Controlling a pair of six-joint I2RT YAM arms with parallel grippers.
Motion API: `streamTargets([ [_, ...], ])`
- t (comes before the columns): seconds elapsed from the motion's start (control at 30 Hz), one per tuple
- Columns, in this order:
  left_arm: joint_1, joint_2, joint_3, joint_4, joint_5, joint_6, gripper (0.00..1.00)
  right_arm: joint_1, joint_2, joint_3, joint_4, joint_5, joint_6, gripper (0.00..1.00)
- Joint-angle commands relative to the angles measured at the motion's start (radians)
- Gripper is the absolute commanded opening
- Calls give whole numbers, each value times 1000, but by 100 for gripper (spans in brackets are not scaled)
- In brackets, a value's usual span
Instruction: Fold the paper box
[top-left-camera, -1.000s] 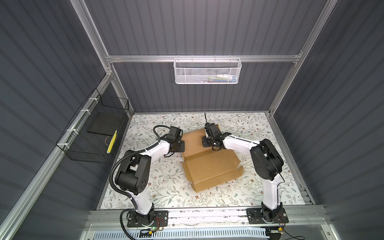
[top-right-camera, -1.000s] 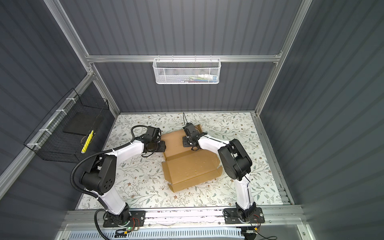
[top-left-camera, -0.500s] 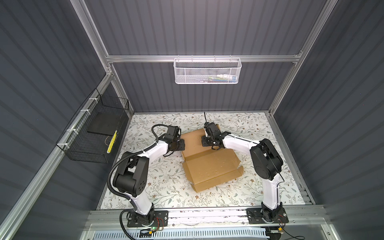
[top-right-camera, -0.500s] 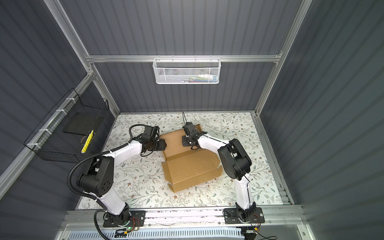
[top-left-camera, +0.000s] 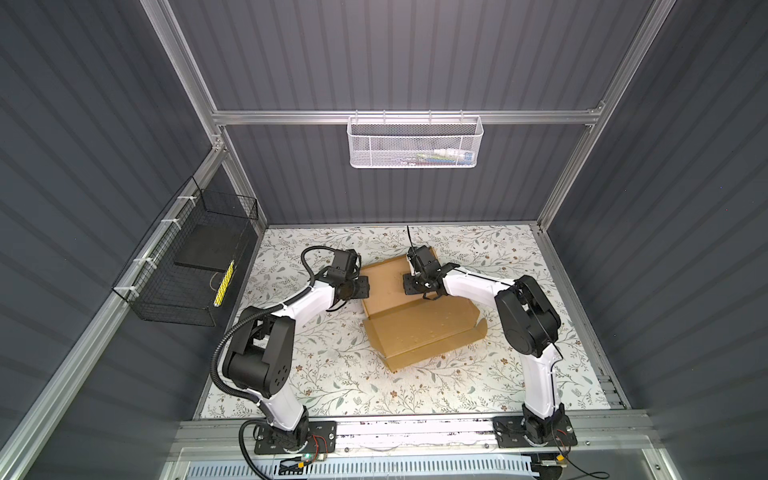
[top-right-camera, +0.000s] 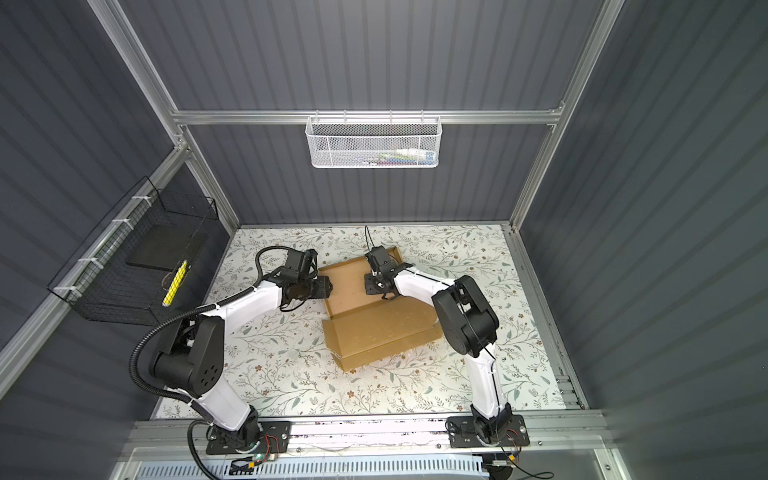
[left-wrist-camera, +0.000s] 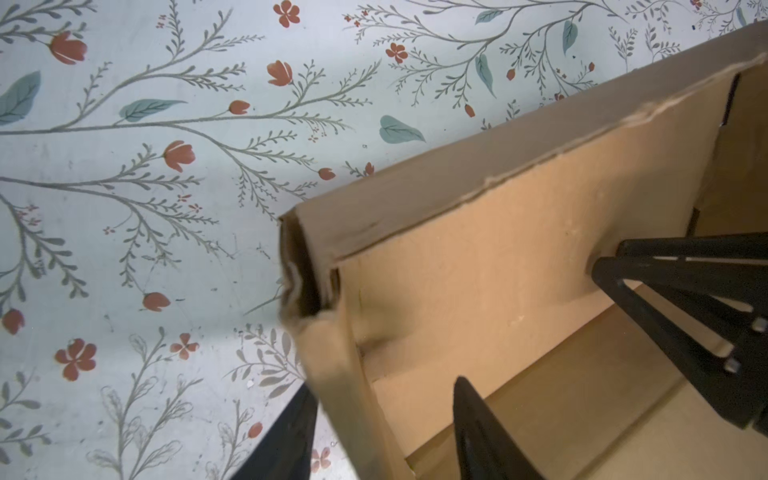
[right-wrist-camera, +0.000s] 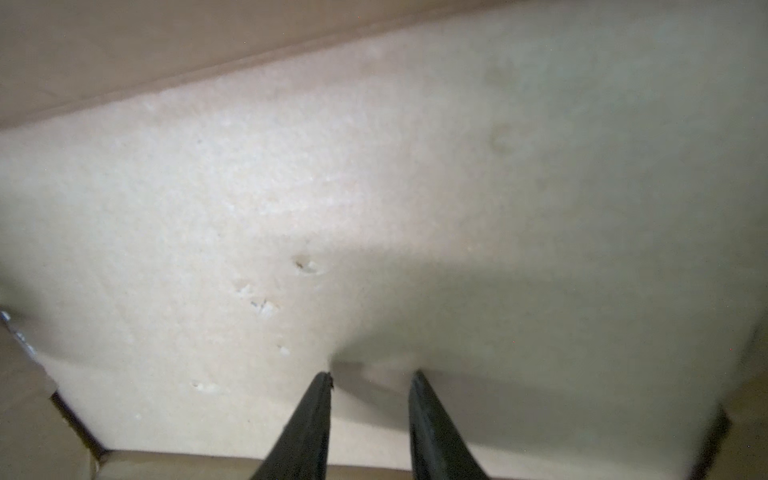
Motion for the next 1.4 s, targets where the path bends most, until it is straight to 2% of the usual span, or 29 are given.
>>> streamTargets([
  [0.0,12,-2,8,-11,-27,-7,53,-6,22,31,-26,-7,9,35],
  [0.93,40,195,117,-34,-103,-4,52,-17,3,97,-97,-30,-9,36],
  [1.17,43,226,126,-31,-101,-4,51,-17,-83,62,-102,-40,-7,37],
  [1.37,44,242,132,-24,-93,-6,51,-17,-228,19,-104,-31,-11,40],
])
